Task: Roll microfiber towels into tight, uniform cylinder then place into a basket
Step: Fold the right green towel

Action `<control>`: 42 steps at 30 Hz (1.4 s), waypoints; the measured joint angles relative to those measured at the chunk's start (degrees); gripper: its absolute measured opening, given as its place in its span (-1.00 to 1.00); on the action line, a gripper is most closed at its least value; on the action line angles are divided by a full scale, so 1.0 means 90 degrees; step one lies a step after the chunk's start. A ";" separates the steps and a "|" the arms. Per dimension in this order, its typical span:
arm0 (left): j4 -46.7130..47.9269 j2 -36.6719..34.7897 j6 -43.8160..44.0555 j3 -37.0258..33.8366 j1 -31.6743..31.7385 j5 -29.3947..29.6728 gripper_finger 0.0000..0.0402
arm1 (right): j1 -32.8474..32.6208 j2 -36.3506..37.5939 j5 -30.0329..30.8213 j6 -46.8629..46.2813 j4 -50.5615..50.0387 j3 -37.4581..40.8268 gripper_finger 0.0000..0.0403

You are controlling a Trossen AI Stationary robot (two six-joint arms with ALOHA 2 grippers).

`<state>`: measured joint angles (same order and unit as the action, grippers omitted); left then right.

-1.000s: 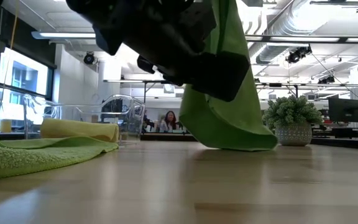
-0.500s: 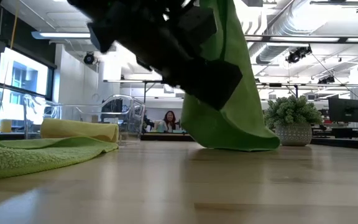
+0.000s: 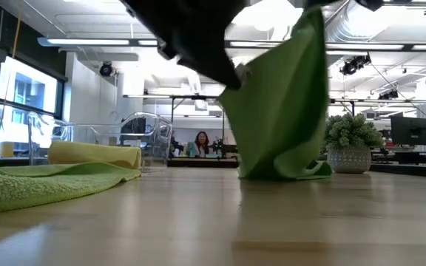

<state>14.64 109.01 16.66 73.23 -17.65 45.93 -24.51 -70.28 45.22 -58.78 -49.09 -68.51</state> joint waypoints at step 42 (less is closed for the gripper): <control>0.1503 -0.0411 0.1085 0.0365 0.0187 -0.5308 -1.00 | -0.2101 -0.0915 -0.0932 -0.2776 0.5797 0.4110 -1.00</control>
<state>28.17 105.31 26.42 76.51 -15.96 -1.84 -43.42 -78.51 36.83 -83.77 3.08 -31.52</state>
